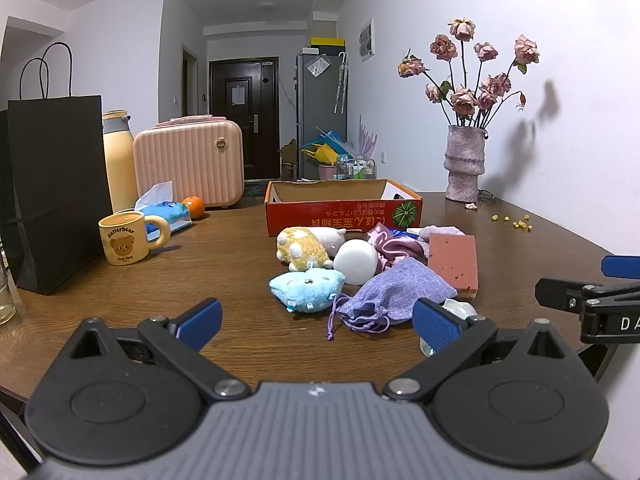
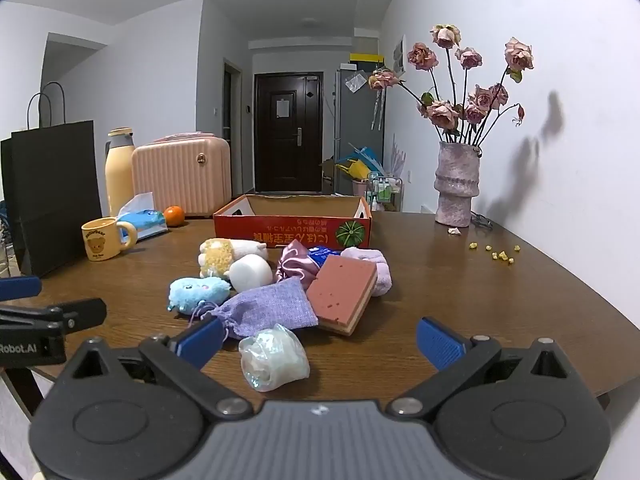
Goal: Organize soft objects
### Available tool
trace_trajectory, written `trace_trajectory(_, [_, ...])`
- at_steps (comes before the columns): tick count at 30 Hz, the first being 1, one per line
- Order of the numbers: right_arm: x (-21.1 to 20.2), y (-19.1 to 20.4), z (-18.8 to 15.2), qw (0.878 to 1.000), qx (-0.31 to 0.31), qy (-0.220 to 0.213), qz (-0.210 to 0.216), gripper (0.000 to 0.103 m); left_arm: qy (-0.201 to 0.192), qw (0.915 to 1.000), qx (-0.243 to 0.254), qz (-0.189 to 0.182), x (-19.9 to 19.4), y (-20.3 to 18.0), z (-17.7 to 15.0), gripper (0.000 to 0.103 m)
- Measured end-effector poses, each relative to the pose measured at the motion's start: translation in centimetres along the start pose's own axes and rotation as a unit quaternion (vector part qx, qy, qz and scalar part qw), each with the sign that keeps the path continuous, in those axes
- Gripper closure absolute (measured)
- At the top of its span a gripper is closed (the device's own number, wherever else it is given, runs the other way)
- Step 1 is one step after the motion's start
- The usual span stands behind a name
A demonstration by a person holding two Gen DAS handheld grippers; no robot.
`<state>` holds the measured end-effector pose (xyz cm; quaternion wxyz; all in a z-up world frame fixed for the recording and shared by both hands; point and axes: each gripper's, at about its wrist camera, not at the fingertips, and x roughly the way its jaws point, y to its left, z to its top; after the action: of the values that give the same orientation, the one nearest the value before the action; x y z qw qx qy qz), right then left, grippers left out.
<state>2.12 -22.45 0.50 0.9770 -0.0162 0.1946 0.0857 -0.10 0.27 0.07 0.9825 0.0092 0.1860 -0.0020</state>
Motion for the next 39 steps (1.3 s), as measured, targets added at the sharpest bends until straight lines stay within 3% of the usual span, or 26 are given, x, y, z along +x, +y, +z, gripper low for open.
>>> trace_trajectory(39, [-0.04, -0.08, -0.22, 1.000, -0.001, 0.000, 0.001, 0.000, -0.008, 1.0000, -0.003, -0.001, -0.17, -0.12, 0.08, 0.000])
